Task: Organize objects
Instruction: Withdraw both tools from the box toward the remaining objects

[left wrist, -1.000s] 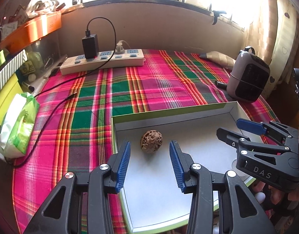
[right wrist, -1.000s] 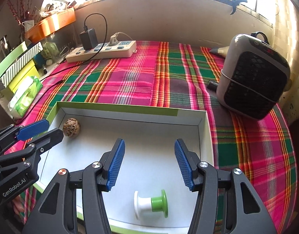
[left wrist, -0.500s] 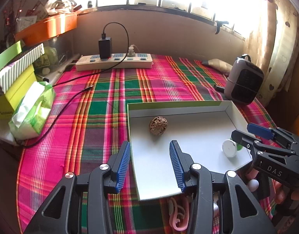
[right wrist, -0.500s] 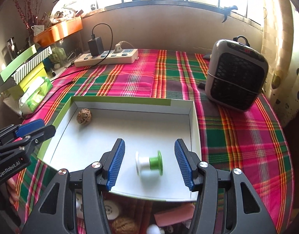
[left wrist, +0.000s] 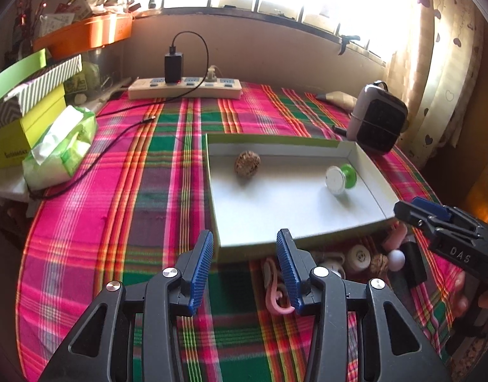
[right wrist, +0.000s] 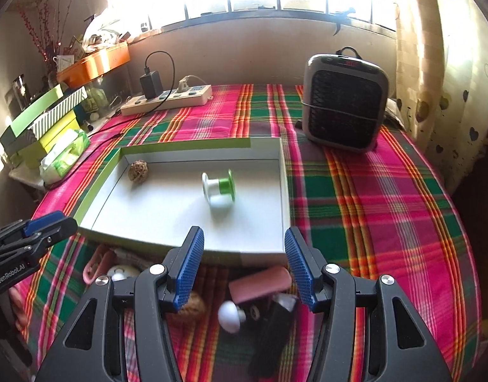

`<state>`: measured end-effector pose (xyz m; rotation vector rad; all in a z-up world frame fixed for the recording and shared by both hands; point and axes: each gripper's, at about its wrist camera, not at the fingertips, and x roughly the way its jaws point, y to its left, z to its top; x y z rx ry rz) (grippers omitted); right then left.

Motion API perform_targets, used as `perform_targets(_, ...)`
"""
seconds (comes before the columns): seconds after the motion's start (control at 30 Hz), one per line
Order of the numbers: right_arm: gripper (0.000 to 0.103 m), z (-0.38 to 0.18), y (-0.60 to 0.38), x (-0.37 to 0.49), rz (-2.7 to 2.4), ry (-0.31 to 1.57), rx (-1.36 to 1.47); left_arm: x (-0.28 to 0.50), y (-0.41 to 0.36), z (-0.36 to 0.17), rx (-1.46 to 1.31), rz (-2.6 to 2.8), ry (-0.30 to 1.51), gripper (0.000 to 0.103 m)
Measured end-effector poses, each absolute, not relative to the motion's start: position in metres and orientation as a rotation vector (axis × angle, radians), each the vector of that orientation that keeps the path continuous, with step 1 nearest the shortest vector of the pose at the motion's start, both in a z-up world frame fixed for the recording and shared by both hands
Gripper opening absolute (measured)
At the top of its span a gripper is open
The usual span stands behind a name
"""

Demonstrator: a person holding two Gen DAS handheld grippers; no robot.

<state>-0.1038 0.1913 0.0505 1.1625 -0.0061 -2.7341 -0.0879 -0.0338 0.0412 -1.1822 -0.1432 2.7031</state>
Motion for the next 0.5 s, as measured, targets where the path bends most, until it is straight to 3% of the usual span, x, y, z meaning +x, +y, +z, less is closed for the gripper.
perform_targets(0.5,0.054,0.039,0.233,-0.056,-2.805,-0.055,1.178,-0.064,-0.033,0.027,-1.194,2.634,-0.174,0.04)
